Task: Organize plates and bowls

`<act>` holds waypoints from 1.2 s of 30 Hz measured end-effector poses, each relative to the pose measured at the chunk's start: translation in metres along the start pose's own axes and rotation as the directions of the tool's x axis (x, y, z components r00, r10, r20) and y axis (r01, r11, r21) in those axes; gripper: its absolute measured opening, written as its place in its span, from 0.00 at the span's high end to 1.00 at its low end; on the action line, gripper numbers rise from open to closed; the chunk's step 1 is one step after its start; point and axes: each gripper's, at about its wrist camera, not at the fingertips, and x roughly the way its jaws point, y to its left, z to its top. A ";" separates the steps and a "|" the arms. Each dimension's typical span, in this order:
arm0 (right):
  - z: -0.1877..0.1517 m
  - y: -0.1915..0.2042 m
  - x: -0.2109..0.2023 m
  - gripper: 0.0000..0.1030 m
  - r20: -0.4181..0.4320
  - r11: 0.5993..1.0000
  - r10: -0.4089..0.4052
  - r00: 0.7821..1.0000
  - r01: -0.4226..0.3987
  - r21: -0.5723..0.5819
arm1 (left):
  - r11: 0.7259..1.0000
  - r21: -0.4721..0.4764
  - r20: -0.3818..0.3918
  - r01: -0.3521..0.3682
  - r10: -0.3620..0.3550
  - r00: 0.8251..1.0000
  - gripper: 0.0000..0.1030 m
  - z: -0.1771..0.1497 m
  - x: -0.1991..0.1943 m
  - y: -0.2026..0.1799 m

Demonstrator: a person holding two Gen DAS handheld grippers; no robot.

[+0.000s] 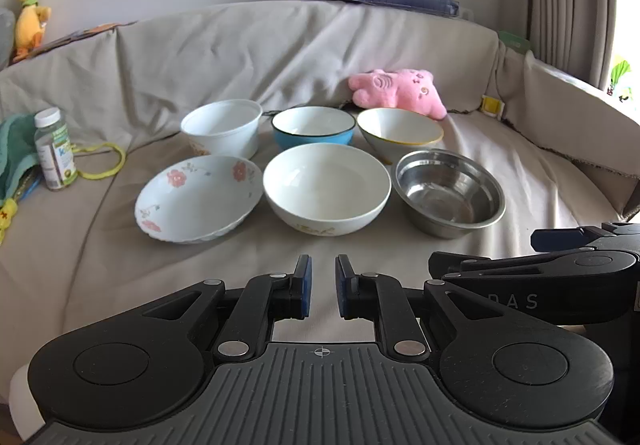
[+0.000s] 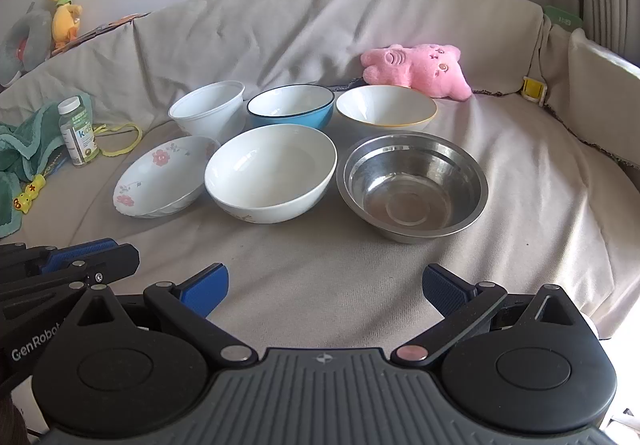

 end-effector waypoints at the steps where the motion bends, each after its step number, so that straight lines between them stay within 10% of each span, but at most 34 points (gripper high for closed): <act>1: 0.000 0.000 0.000 0.00 0.000 1.000 0.000 1.000 0.000 0.000 | 1.000 0.000 0.000 0.000 0.000 1.000 0.85 0.000 0.000 0.000; 21: 0.016 -0.004 0.016 0.00 0.054 0.998 0.031 0.998 -0.028 -0.053 | 0.994 -0.082 -0.046 0.072 -0.076 0.996 0.84 0.009 0.038 0.021; 29: 0.059 -0.024 0.065 0.00 0.001 0.992 0.122 0.993 -0.122 -0.036 | 0.915 -0.335 -0.164 0.224 -0.290 0.943 0.84 -0.001 0.111 0.062; 36: 0.107 -0.029 0.118 0.08 -0.080 0.981 0.187 0.979 -0.191 -0.039 | 0.867 -0.410 -0.087 0.282 -0.345 0.935 0.84 0.008 0.130 0.087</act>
